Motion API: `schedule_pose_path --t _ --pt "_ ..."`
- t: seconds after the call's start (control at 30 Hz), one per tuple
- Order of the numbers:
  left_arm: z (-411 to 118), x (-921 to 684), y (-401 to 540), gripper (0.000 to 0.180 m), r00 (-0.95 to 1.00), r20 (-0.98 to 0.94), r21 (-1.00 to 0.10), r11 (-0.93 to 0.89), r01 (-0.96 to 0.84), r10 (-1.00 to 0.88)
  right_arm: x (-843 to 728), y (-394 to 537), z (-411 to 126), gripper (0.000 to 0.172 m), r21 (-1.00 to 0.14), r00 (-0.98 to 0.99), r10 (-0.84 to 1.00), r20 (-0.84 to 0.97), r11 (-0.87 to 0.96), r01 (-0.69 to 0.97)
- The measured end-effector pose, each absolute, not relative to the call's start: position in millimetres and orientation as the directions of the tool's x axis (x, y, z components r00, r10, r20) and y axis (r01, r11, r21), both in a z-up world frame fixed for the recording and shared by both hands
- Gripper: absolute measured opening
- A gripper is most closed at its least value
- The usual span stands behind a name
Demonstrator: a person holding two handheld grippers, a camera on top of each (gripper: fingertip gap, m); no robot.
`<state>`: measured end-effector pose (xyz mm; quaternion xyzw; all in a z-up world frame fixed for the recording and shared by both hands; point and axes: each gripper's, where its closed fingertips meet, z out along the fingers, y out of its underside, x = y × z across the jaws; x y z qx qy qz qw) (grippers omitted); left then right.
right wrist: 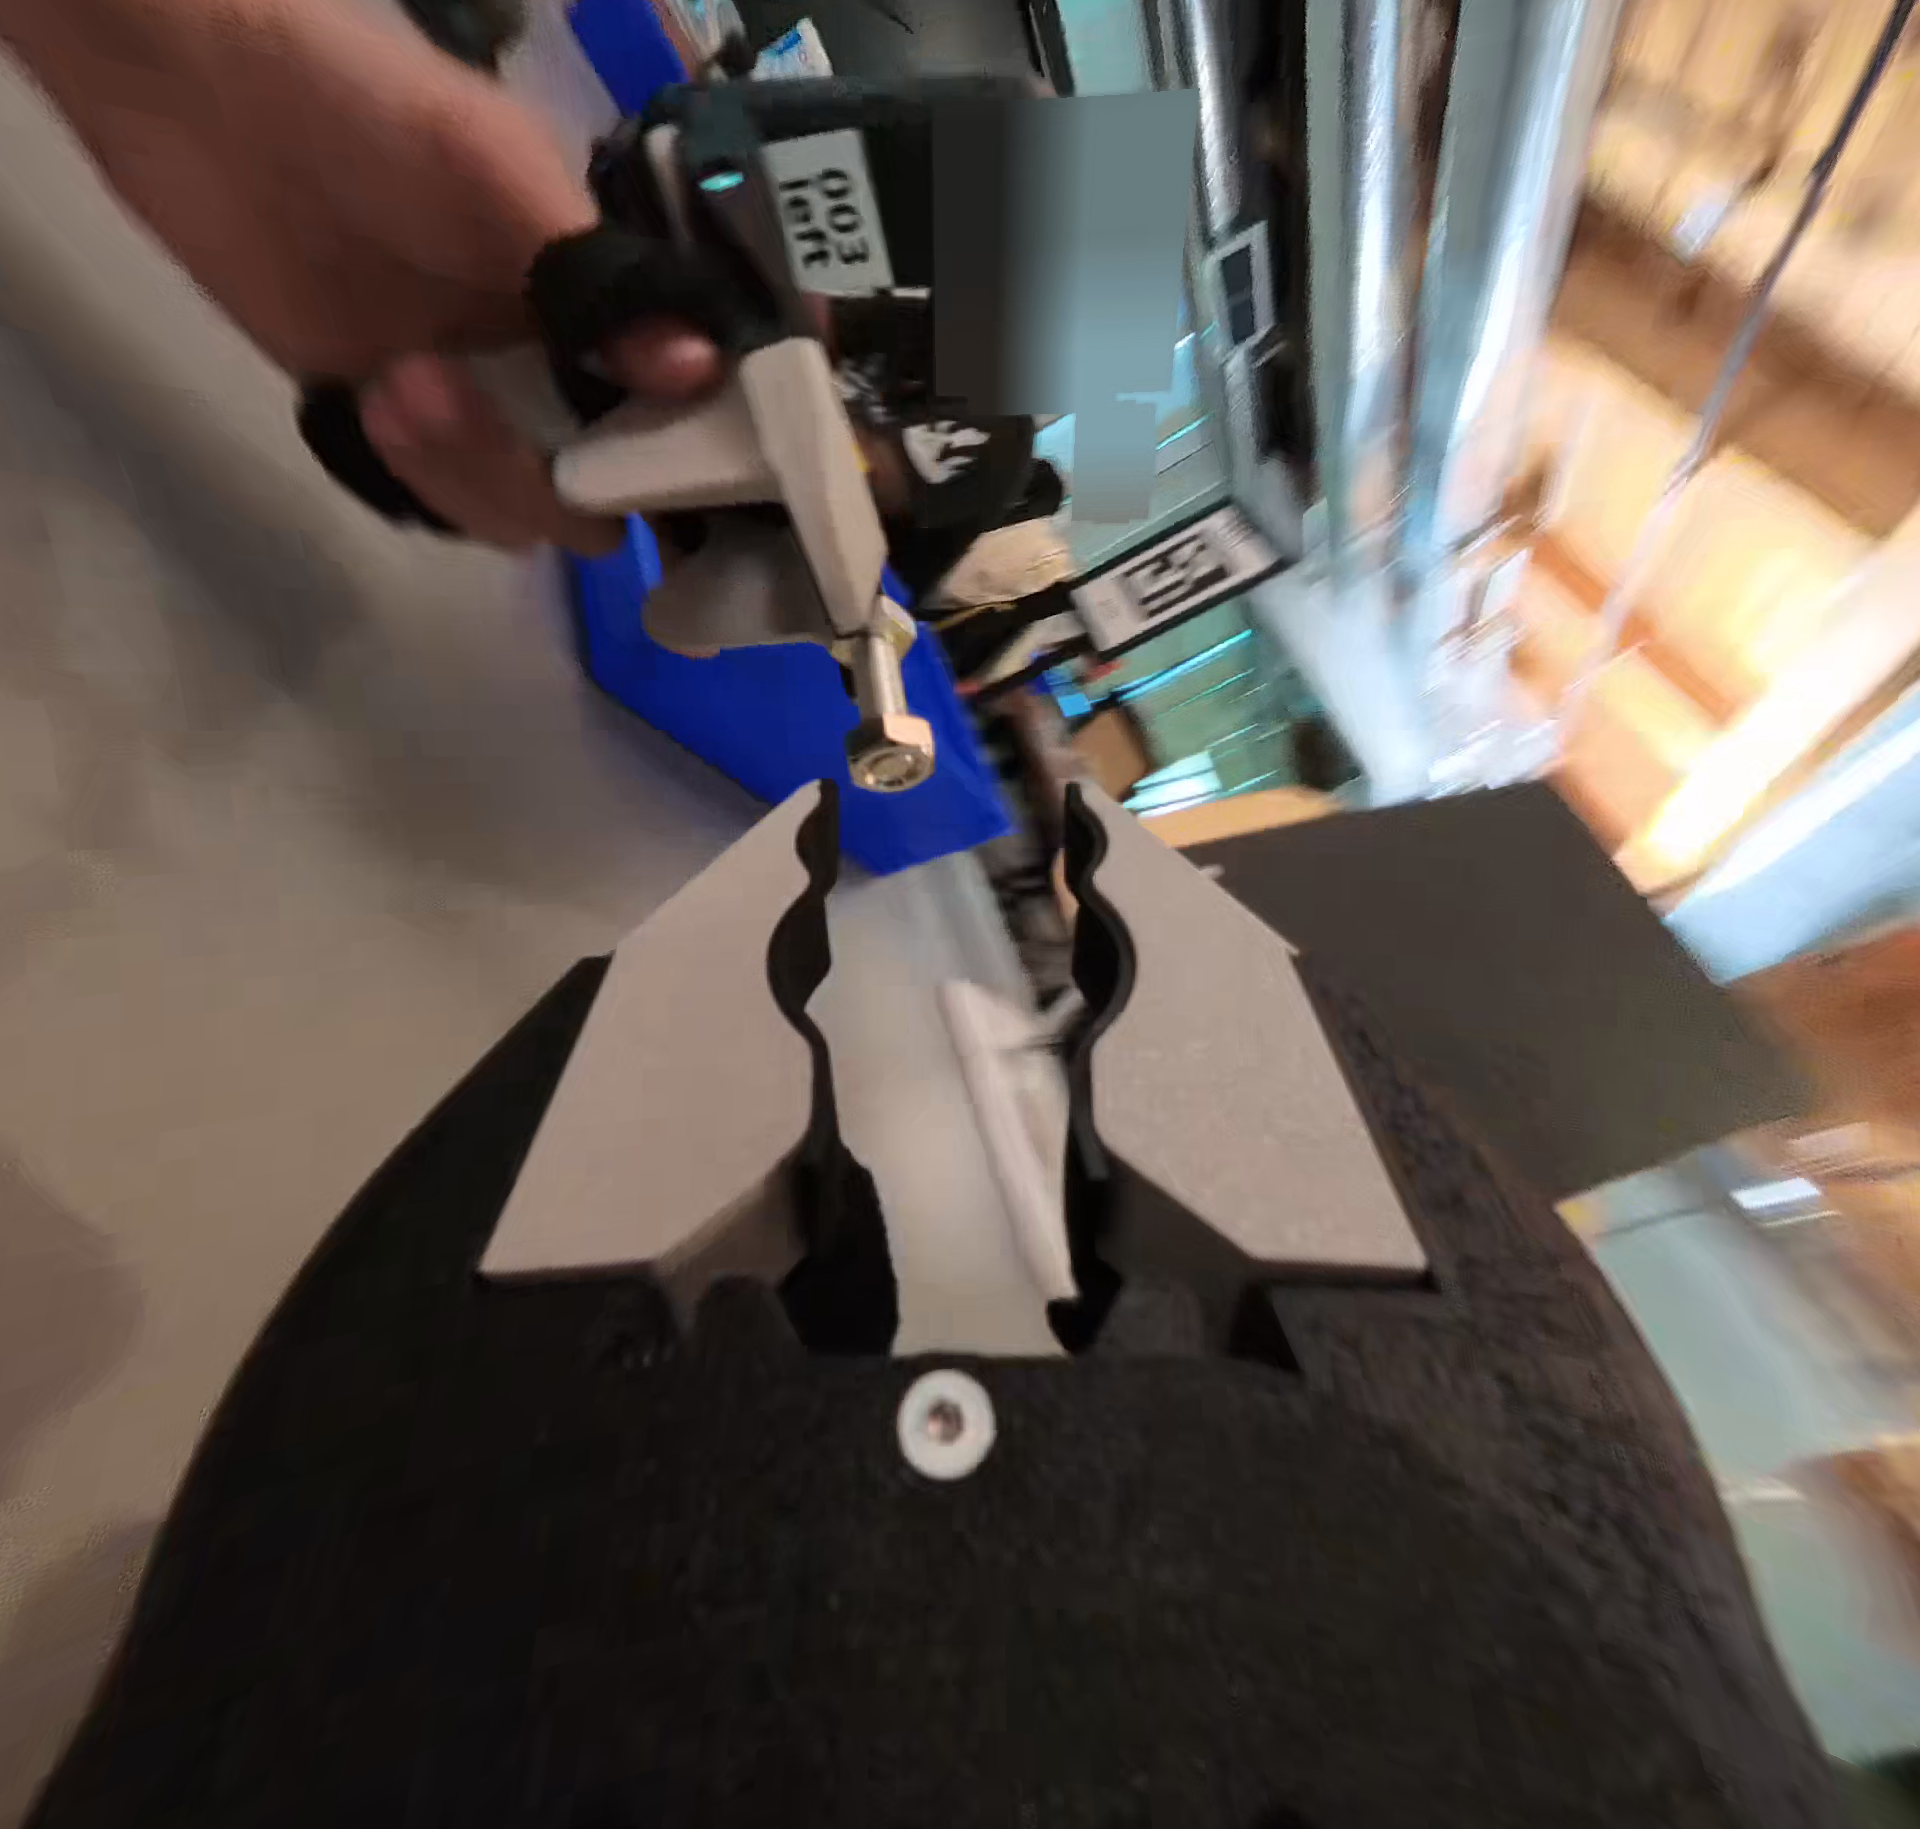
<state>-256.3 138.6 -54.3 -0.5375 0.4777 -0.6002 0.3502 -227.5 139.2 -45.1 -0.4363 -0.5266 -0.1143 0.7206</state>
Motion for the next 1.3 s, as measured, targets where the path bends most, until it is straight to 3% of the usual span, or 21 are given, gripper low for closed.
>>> schedule_pose_path --t 0.1,0.17,0.27,0.3,0.4,0.5,0.6,0.73,1.0,1.07,1.17,1.23,1.3 --pt "-53 -256 141 0.017 -0.152 0.259 -0.965 -0.250 -0.077 -0.954 -226 143 -55 0.044 -0.881 0.536 0.704 0.467 0.318 0.350" --pt "-53 -255 142 0.017 -0.129 0.197 -0.980 -0.190 -0.065 -0.972 -228 142 -64 0.047 -0.990 0.493 0.867 0.079 0.011 0.140" --pt "-52 -255 141 0.017 -0.105 0.109 -0.994 -0.105 -0.045 -0.988 -234 135 -70 0.042 -0.901 0.260 0.864 -0.431 -0.429 -0.065" --pt "-52 -254 141 0.017 -0.097 0.081 -0.996 -0.077 -0.037 -0.992 -235 137 -76 0.049 -0.827 0.204 0.803 -0.561 -0.556 -0.082" --pt "-53 -254 142 0.017 -0.071 -0.019 -0.999 0.021 -0.028 -0.997 -233 127 -64 0.040 -0.546 -0.123 0.558 -0.821 -0.830 -0.116" --pt "-58 -251 140 0.017 -0.066 -0.096 -0.994 0.100 -0.050 -0.993 -229 127 -59 0.036 -0.362 -0.285 0.378 -0.881 -0.926 -0.109" --pt "-63 -247 136 0.017 -0.075 -0.132 -0.988 0.138 -0.076 -0.988 -228 130 -59 0.029 -0.298 -0.317 0.319 -0.893 -0.948 -0.116" --pt "-64 -246 133 0.017 -0.083 -0.138 -0.987 0.144 -0.075 -0.987 -231 129 -64 0.017 -0.316 -0.278 0.334 -0.901 -0.943 -0.109" --pt "-68 -243 129 0.017 -0.101 -0.152 -0.983 0.161 -0.091 -0.983 -231 131 -66 0.018 -0.330 -0.254 0.349 -0.902 -0.937 -0.118" --pt "-69 -243 132 0.017 -0.090 -0.144 -0.983 0.153 -0.103 -0.985 -230 135 -67 0.017 -0.399 -0.190 0.421 -0.887 -0.905 -0.144" --pt "-72 -244 136 0.017 -0.086 -0.087 -0.988 0.096 -0.118 -0.993 -231 139 -65 0.017 -0.625 -0.003 0.633 -0.774 -0.764 -0.160" --pt "-71 -245 136 0.017 -0.107 0.009 -0.992 0.005 -0.127 -0.994 -233 138 -61 0.017 -0.834 0.164 0.817 -0.553 -0.542 -0.108" --pt "-67 -246 133 0.017 -0.146 0.120 -0.987 -0.103 -0.122 -0.982 -234 134 -54 0.017 -0.972 0.307 0.926 -0.220 -0.234 0.010"
